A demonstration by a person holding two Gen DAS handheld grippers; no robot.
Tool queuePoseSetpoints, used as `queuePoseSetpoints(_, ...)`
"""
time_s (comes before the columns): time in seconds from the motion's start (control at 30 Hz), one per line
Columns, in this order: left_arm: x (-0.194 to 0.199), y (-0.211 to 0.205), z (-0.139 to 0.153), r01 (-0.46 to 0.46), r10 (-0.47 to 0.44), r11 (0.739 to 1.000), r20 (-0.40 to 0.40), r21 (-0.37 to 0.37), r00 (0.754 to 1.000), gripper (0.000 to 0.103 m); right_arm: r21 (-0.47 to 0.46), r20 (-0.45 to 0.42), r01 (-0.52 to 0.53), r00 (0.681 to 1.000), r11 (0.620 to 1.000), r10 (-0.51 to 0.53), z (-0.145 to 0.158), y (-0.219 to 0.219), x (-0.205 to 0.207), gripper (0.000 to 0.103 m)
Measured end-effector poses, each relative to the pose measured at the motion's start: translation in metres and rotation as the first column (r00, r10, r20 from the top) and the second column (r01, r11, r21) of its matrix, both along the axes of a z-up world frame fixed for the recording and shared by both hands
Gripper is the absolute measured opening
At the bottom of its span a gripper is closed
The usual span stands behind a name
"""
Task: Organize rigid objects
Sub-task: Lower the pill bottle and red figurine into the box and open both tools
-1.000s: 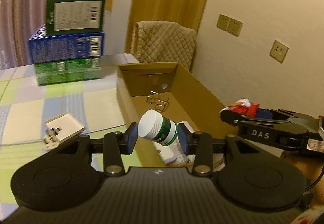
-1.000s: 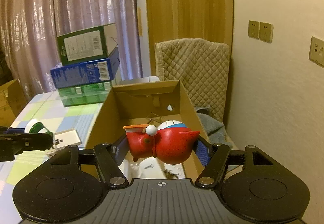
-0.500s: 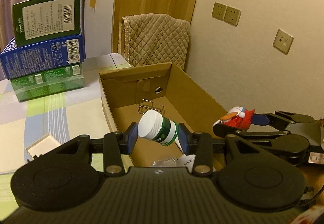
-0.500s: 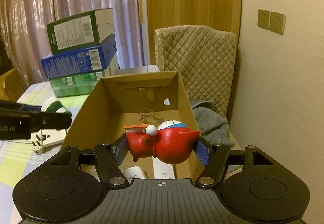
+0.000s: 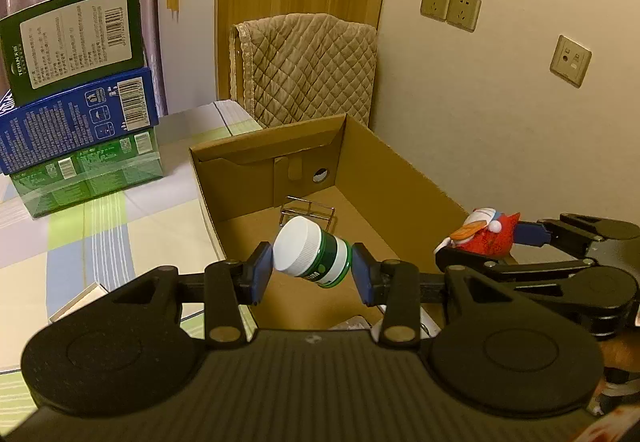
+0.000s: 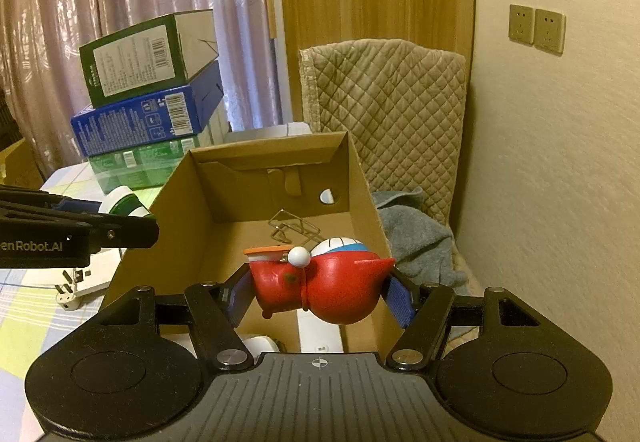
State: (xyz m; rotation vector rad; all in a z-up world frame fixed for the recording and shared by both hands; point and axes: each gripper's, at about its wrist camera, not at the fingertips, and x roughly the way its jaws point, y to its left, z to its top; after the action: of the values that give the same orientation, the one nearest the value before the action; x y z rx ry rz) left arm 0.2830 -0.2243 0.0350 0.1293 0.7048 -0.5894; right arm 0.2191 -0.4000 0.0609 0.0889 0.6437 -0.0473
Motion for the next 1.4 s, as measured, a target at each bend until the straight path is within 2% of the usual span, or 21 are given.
queuePoseSetpoints(0.1, 0.003, -0.002, -0.001, -0.004, 0.004, 1.0, 0.003, 0.016, 1.0, 0.038, -0.004, 0.003, 0.0, 1.0, 1.0, 0.0, 0.001, 0.001, 0.001, 0.064)
queuePoseSetpoints(0.2, 0.005, 0.001, 0.003, -0.025, 0.025, 1.0, 0.023, 0.005, 0.999, 0.044, -0.007, 0.006, 0.002, 1.0, 1.0, -0.002, 0.003, 0.001, 0.001, 0.064)
queuePoseSetpoints(0.37, 0.004, 0.021, 0.012, -0.079, 0.08, 0.996, 0.024, -0.034, 0.996, 0.044, -0.005, 0.015, 0.002, 1.0, 1.0, -0.002, 0.006, 0.003, 0.001, 0.064)
queuePoseSetpoints(0.7, -0.011, 0.042, 0.016, -0.117, 0.118, 0.992, 0.023, -0.037, 0.993, 0.044, 0.033, 0.023, -0.017, 1.0, 0.999, 0.016, 0.01, 0.012, 0.007, 0.064)
queuePoseSetpoints(1.4, -0.014, 0.072, 0.01, -0.176, 0.176, 0.982, -0.004, -0.061, 0.984, 0.044, 0.087, -0.07, -0.046, 0.996, 0.995, 0.052, -0.004, 0.028, 0.044, 0.065)
